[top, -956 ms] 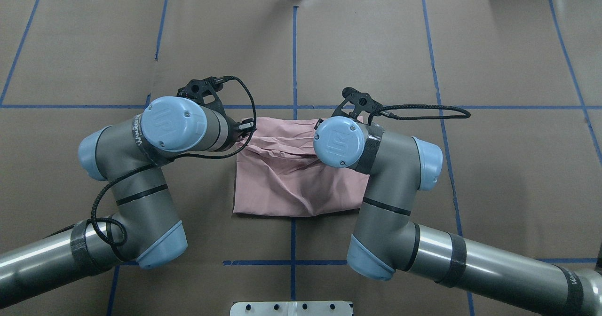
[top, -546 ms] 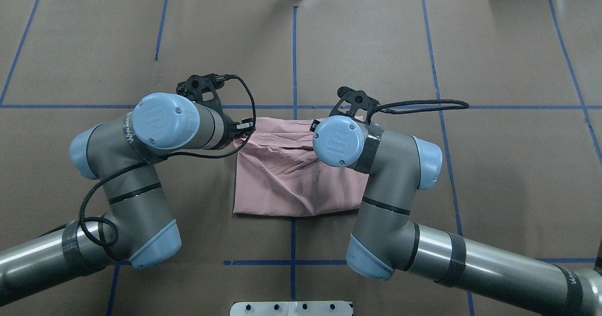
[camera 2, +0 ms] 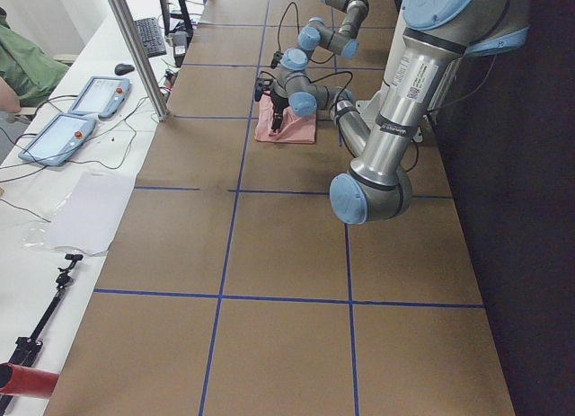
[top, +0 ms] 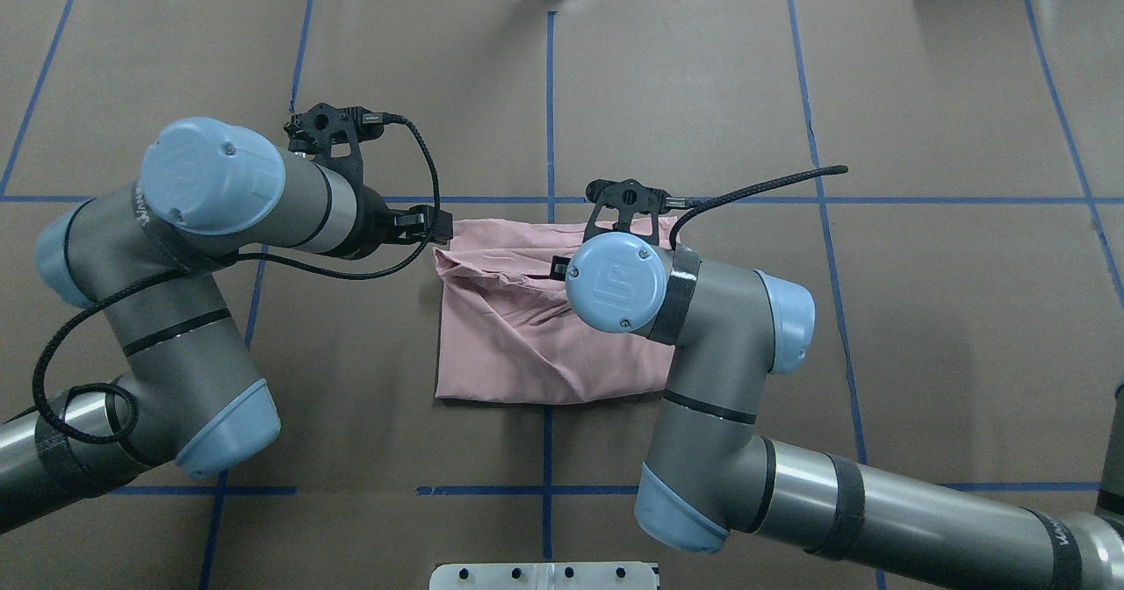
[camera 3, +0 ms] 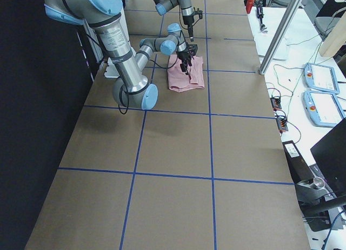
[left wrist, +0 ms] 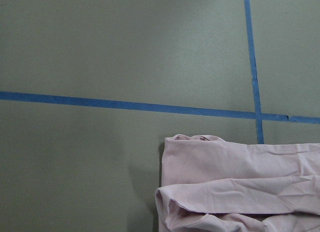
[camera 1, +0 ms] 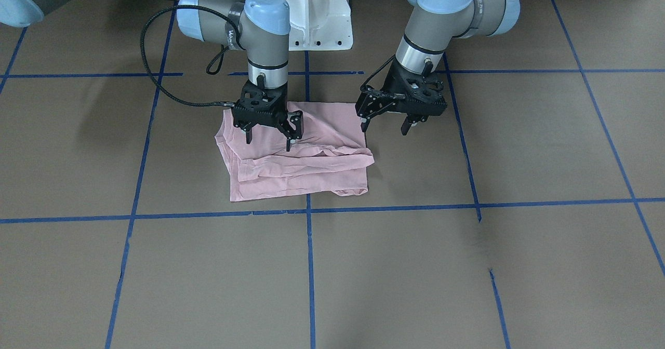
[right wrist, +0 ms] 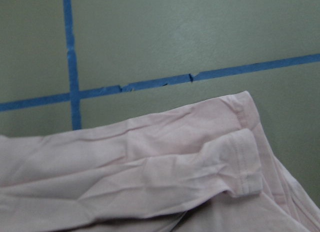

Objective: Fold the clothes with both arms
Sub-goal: 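Release the shirt and raise the right gripper away while the left gripper holds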

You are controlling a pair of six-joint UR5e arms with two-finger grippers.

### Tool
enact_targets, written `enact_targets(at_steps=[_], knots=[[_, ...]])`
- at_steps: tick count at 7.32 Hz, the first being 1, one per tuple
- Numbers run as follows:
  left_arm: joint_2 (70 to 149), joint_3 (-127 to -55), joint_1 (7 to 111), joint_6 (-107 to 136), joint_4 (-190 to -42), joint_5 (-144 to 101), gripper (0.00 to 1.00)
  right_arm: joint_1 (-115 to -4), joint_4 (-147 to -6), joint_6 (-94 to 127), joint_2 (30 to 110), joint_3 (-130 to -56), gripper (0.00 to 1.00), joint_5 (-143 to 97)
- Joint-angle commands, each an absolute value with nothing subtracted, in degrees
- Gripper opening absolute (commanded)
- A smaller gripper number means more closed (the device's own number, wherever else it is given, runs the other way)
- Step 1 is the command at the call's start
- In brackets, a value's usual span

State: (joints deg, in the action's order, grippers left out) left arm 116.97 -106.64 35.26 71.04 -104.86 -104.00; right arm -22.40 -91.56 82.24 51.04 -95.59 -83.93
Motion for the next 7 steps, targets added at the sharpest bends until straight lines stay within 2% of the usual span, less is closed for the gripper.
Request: enact_targets(at_steps=[1, 7], knots=[[116.9, -106.8, 35.4, 71.0, -104.9, -104.2, 1.00, -20.2, -91.6, 74.3, 49.9, -94.1, 1.00, -83.7], [116.9, -106.8, 35.4, 71.1, -104.9, -104.2, 1.00, -22.8, -91.4, 71.3, 48.1, -86.8, 1.00, -83.4]])
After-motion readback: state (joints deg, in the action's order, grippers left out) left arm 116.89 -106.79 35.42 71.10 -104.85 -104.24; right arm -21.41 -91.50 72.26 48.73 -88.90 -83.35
